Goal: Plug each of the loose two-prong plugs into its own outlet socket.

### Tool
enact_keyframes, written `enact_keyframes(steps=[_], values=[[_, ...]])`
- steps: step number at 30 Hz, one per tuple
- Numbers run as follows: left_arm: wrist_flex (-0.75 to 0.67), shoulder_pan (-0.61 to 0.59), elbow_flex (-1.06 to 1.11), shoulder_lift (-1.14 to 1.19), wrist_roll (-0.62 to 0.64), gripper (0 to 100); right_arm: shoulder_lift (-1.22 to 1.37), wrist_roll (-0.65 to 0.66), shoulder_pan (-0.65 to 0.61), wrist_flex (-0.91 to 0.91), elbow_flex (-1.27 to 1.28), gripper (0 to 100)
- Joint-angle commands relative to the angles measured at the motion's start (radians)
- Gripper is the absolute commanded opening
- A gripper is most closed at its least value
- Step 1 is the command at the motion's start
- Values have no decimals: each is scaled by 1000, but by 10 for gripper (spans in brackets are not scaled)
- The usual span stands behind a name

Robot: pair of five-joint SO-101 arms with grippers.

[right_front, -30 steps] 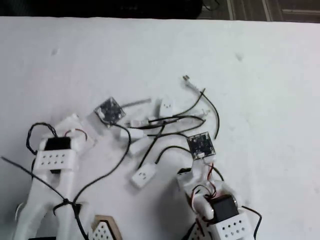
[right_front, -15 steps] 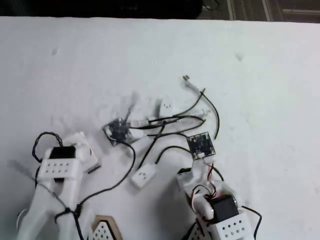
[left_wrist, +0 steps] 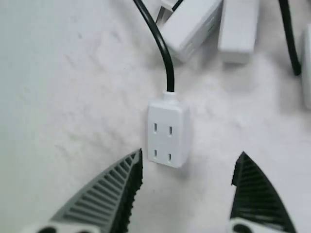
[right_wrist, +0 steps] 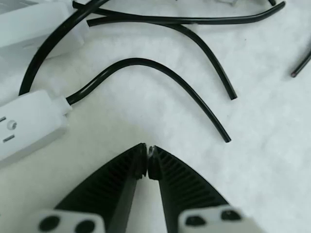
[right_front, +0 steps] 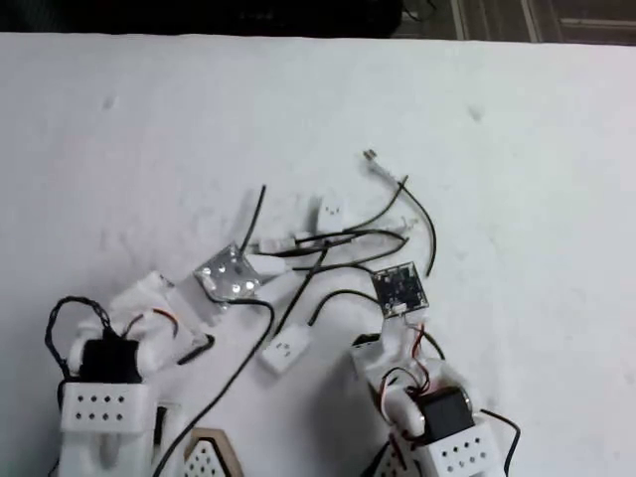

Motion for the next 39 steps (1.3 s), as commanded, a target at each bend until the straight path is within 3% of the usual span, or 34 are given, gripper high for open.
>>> enact_keyframes(steps=[1,7,17,26,35,39], values=[[-28,-64,-23,21,-51,298,-5,-8,7,5,6,19],[-140,-134,-91,252,-69,298,-5,-8,7,5,6,19],[-216,-116,-305,723,-71,300,-5,-8,7,5,6,19],[-249,-114,-353,900,-68,296,-5,-8,7,5,6,19],[-244,-88,-351,908,-49,120,-5,-8,8,5,6,19],[-249,-30,-354,908,130,54,-5,-8,8,5,6,19]])
